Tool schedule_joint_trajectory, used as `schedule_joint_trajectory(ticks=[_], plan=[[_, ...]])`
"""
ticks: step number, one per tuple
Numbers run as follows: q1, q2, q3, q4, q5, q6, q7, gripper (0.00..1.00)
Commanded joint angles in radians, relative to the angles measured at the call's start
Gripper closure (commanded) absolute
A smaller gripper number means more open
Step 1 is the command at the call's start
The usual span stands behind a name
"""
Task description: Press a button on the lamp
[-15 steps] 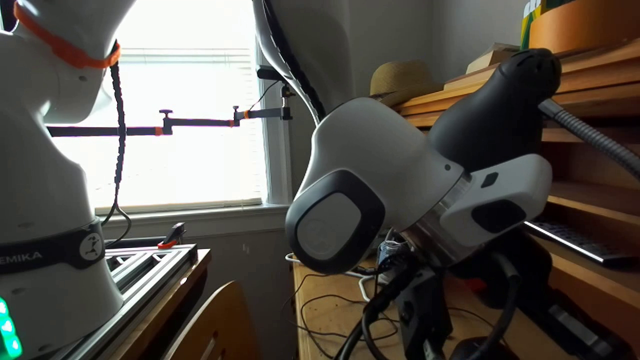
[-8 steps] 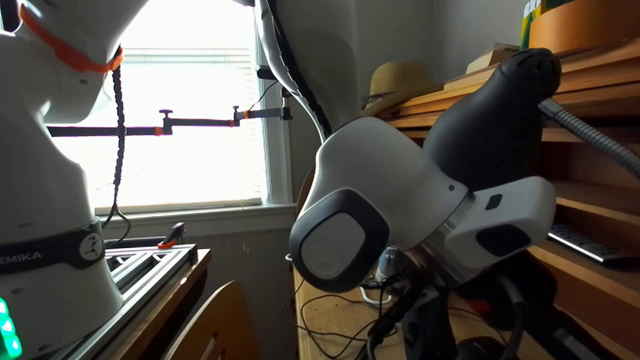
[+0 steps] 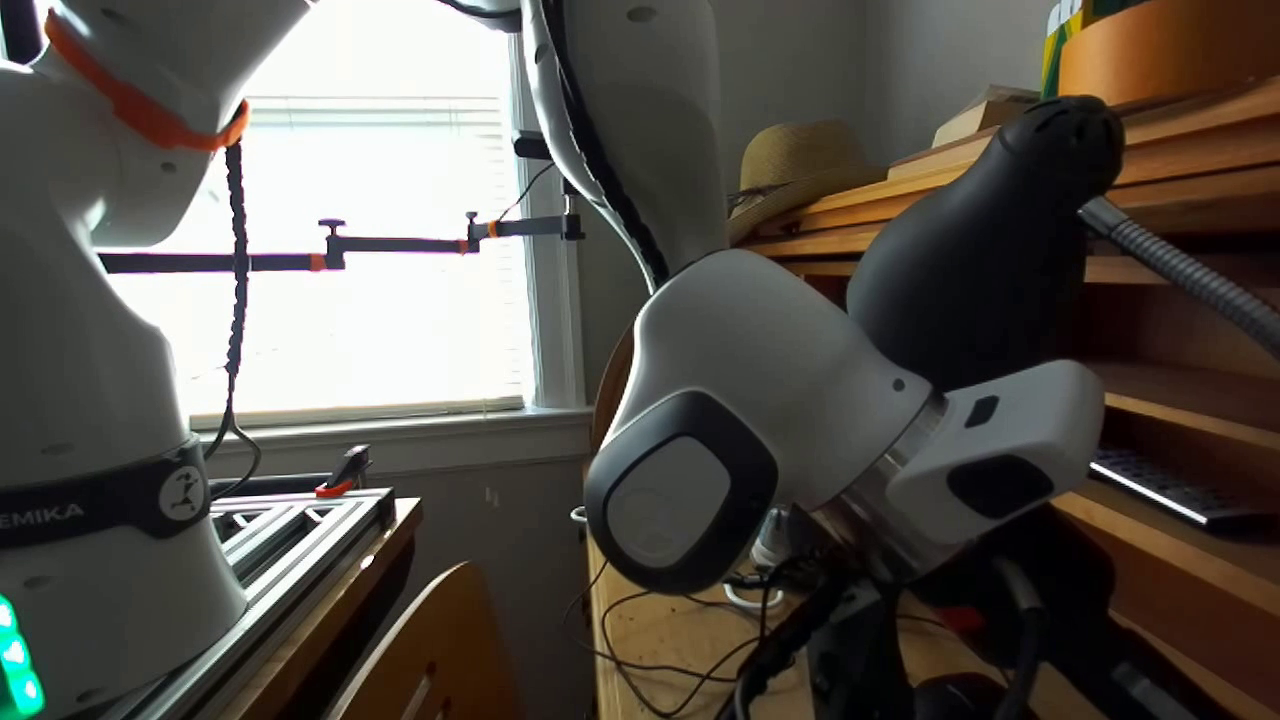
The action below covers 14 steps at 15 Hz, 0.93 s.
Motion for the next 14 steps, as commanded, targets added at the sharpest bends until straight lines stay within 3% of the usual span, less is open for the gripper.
schedule_joint_trajectory(ticks=[1,10,14], plan=[[0.036,0.045,-0.026,0.015,0.059,0.018,-0.015,1.0],[0.055,0.07,-0.043,0.027,0.094,0.007,-0.017,1.0],[0.049,0.016,-0.023,-0.017,0.063,0.04,-0.002,1.0]])
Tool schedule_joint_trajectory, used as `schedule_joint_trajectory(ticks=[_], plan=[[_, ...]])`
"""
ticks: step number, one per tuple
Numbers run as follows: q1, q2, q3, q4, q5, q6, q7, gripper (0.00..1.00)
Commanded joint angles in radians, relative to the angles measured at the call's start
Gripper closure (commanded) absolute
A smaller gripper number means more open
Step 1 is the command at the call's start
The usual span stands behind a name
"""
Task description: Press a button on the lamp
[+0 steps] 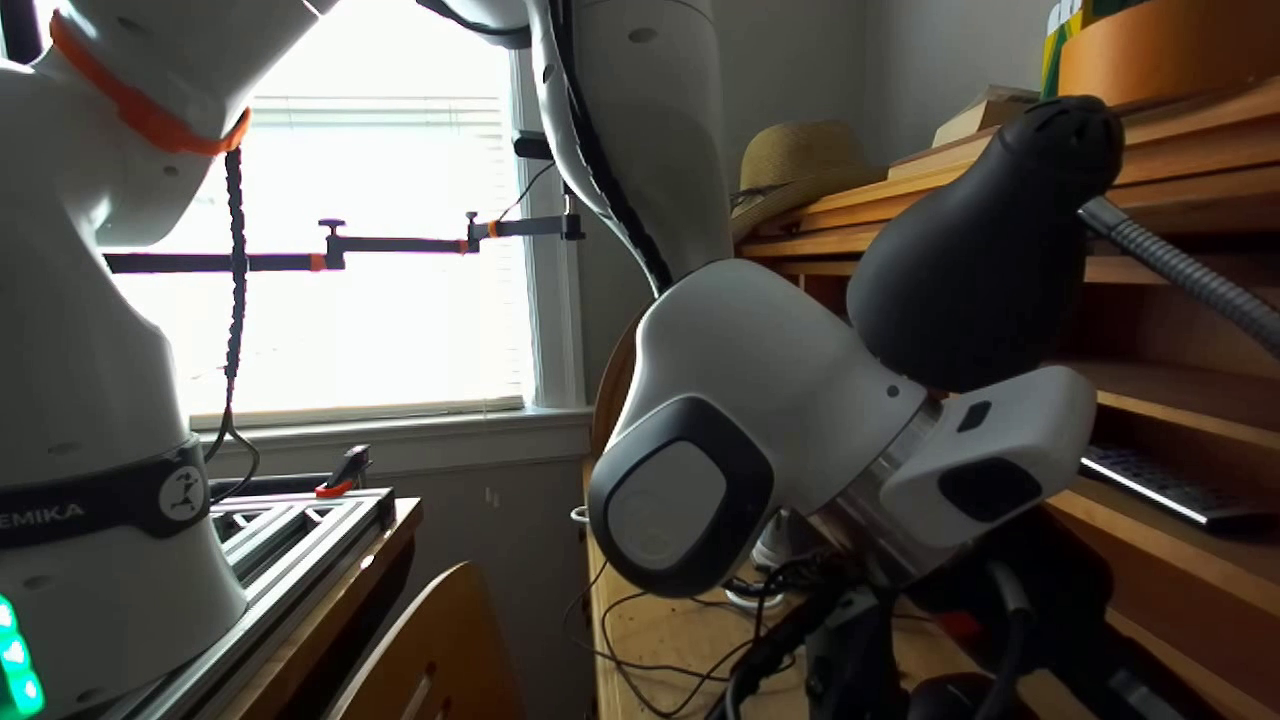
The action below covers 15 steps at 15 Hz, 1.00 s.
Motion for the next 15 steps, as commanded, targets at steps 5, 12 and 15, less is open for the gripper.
schedule_joint_trajectory(ticks=[5,12,15], plan=[[0.001,-0.073,0.027,-0.107,0.017,0.137,0.009,1.0],[-0.029,-0.263,-0.019,-0.34,-0.102,0.025,-0.122,1.0],[-0.082,-0.413,-0.015,-0.451,-0.273,-0.07,-0.145,1.0]])
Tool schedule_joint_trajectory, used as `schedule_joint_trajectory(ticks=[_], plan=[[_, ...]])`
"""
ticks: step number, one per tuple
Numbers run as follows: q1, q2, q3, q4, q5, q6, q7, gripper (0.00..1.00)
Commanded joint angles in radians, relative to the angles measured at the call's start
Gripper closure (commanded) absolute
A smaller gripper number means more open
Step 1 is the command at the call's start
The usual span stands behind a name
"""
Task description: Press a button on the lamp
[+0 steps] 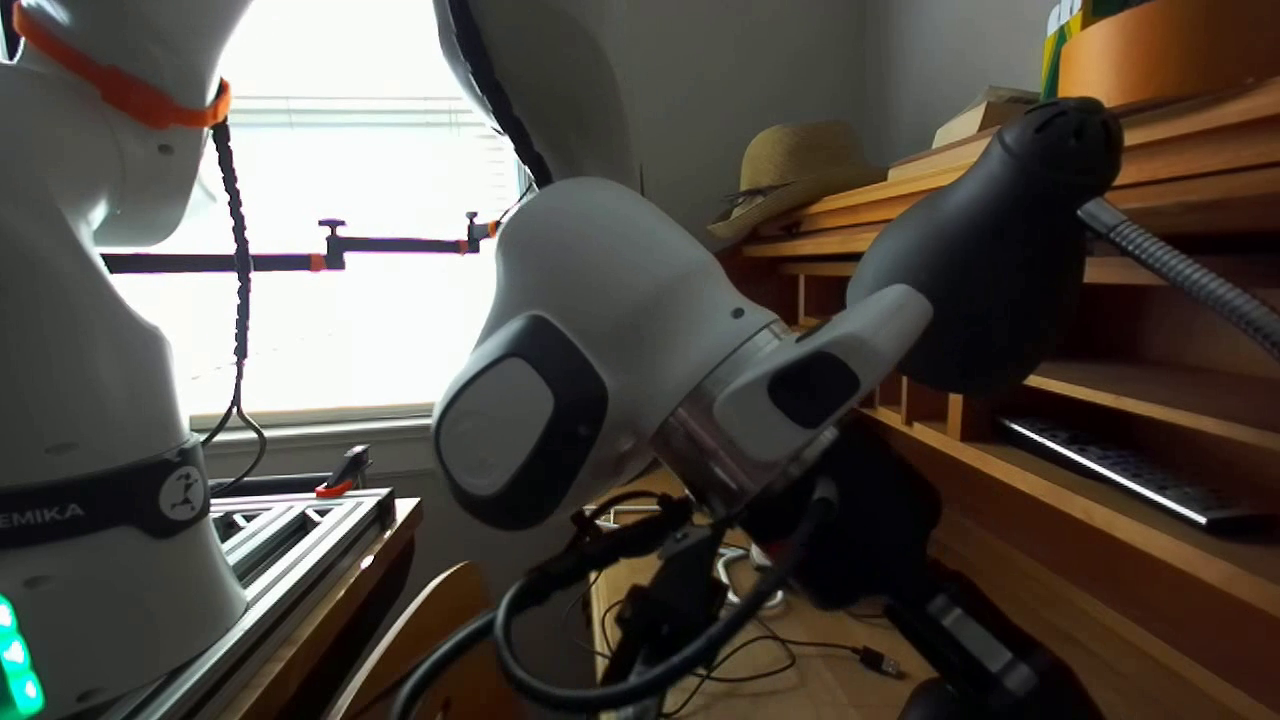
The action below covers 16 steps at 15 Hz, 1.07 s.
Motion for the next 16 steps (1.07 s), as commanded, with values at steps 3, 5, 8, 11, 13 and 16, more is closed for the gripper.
schedule_joint_trajectory(ticks=[3,5,8,11,13,16], plan=[[-0.106,-0.346,0.005,-0.227,-0.266,-0.304,-0.057,1.0],[-0.131,-0.455,-0.009,-0.287,-0.302,-0.449,-0.082,0.74],[-0.3,-0.483,0.102,-0.204,-0.522,-0.684,0.065,0.58],[-0.433,-0.632,0.362,-0.26,-0.37,-0.915,0.072,0.35],[-0.486,-0.641,0.502,-0.201,-0.196,-1.063,0.037,0.2],[-0.279,-0.75,0.358,-0.17,0.047,-1.278,-0.032,0.01]])
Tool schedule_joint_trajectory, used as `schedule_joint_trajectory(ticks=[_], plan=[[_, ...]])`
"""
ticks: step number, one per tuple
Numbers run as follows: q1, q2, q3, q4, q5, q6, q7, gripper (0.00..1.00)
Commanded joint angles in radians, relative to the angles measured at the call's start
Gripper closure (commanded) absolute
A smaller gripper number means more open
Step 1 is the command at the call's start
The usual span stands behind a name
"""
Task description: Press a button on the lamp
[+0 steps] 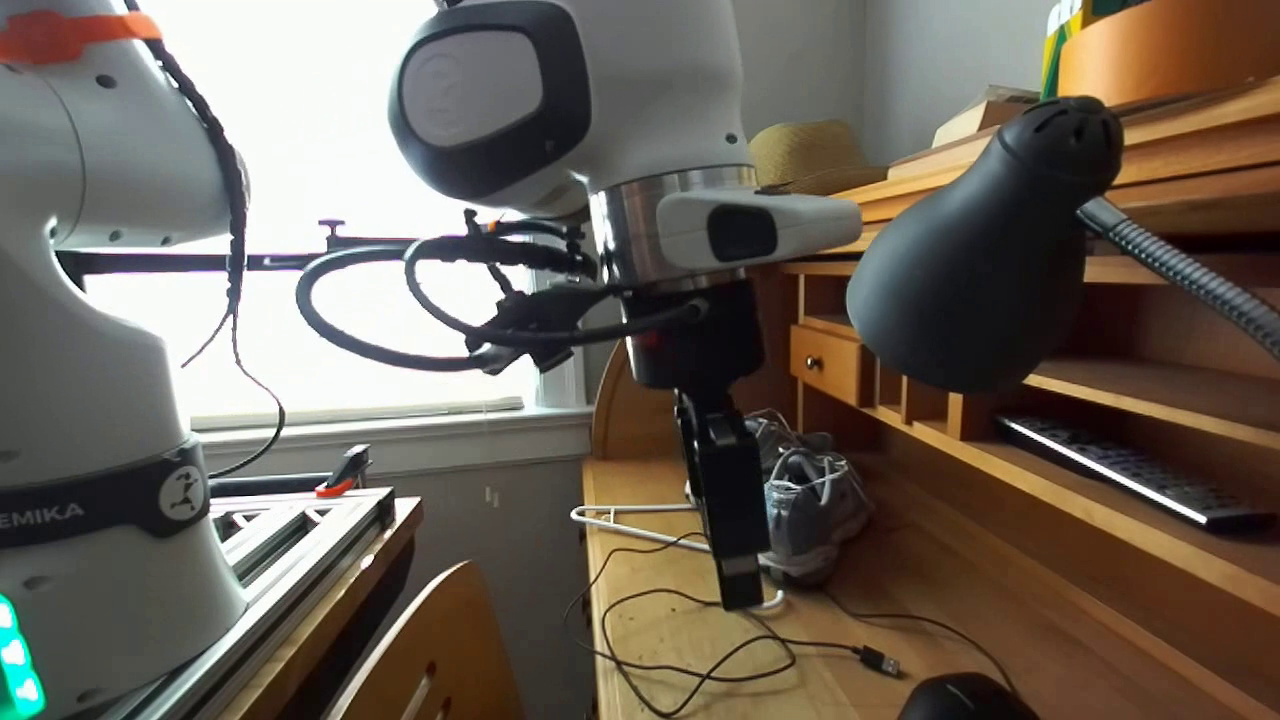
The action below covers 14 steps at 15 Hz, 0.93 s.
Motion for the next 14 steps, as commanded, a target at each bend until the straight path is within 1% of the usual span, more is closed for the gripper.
schedule_joint_trajectory(ticks=[1,2,3,6,8,9,10,11,14], plan=[[0.156,-0.17,-0.138,-0.015,0.267,-0.266,-0.139,0.0],[0.184,-0.218,-0.18,-0.02,0.314,-0.344,-0.151,0.0],[0.196,-0.255,-0.215,-0.016,0.317,-0.425,-0.129,0.0],[0.179,-0.403,-0.293,0.018,0.243,-0.671,-0.042,0.0],[0.159,-0.507,-0.332,0.052,0.21,-0.811,-0.018,0.0],[0.194,-0.388,-0.326,0.052,0.234,-0.7,-0.053,0.01],[0.186,-0.436,-0.34,0.064,0.226,-0.753,-0.044,0.0],[0.18,-0.472,-0.348,0.068,0.221,-0.78,-0.038,0.0],[0.178,-0.507,-0.35,0.061,0.215,-0.792,-0.028,0.0]])
